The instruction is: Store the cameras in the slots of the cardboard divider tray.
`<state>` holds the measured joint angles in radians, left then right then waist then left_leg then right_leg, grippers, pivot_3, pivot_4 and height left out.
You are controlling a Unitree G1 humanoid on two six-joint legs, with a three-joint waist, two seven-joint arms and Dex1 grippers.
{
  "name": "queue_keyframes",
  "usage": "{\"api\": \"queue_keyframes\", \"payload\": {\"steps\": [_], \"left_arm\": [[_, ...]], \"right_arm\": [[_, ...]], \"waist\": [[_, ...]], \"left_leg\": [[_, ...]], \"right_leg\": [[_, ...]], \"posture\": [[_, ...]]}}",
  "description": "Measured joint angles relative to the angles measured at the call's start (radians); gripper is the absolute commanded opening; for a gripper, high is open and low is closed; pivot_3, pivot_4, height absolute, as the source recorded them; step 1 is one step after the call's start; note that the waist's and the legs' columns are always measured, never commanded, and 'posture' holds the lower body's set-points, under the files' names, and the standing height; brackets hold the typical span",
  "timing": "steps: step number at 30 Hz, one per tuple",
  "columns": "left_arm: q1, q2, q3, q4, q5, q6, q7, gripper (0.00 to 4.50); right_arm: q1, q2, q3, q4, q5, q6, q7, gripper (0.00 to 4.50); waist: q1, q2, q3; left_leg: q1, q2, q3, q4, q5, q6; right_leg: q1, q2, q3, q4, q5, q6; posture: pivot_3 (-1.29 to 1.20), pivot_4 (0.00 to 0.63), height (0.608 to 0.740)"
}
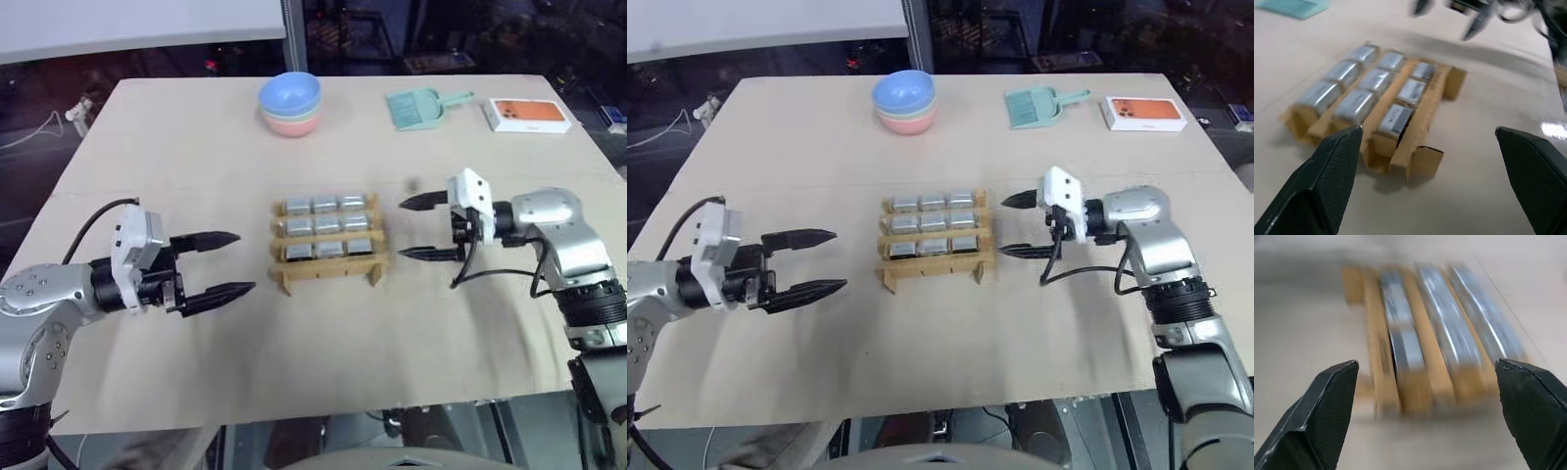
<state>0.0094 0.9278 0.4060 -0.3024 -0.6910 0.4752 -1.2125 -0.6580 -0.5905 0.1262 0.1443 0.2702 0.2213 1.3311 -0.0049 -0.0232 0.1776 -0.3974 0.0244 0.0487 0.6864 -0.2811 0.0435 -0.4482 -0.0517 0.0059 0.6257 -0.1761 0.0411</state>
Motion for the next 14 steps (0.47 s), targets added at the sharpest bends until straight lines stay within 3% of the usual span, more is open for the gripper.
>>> {"api": "queue_keyframes", "payload": {"steps": [1,2,3,7,10,14], "left_arm": [[0.017,-0.040,0.026,-0.018,-0.010,-0.010,0.030,4.50],[0.164,-0.151,0.080,-0.060,0.013,-0.077,0.081,4.50],[0.277,-0.244,0.081,-0.021,0.055,-0.097,0.136,4.50],[0.358,-0.331,0.034,-0.033,0.136,-0.181,0.195,4.50],[0.429,-0.342,0.027,-0.035,0.189,-0.250,0.207,4.50],[0.437,-0.345,0.026,-0.019,0.230,-0.324,0.221,4.50]], "right_arm": [[0.052,-0.016,-0.022,-0.054,0.019,0.006,-0.008,4.44],[0.274,-0.151,-0.123,-0.123,0.041,-0.026,0.005,4.44],[0.438,-0.217,-0.214,-0.036,0.025,-0.050,0.007,4.44],[0.567,-0.196,-0.305,0.000,0.063,-0.139,-0.008,4.44],[0.638,-0.182,-0.364,0.024,0.095,-0.190,-0.018,4.44],[0.675,-0.181,-0.379,0.015,0.117,-0.184,-0.044,4.44]], "waist": [[-0.006,0.001,0.000],[0.003,0.008,-0.009],[0.011,0.007,-0.008],[0.003,0.001,-0.005],[-0.007,0.001,-0.005],[-0.008,0.002,-0.005]], "left_leg": [[0.002,0.001,0.000,0.000,0.000,0.000],[0.006,0.000,-0.001,-0.003,-0.001,0.001],[0.009,-0.003,0.001,-0.004,-0.004,0.005],[0.009,-0.001,0.001,0.001,-0.004,0.006],[0.021,0.000,0.001,0.001,-0.004,0.006],[0.021,0.003,0.000,0.001,-0.004,0.005]], "right_leg": [[0.001,0.000,0.001,0.001,0.000,0.000],[0.006,-0.002,0.000,-0.001,-0.002,0.003],[0.008,-0.004,0.001,-0.002,-0.006,0.004],[0.008,-0.002,0.005,0.000,-0.006,0.001],[0.017,-0.002,0.007,0.000,-0.008,0.004],[0.017,-0.001,0.007,0.000,-0.008,0.004]], "posture": [[0.00,0.150,0.740],[0.00,0.150,0.740],[0.00,0.150,0.740],[0.00,0.150,0.740],[0.00,0.150,0.740],[0.00,0.150,0.740]]}}
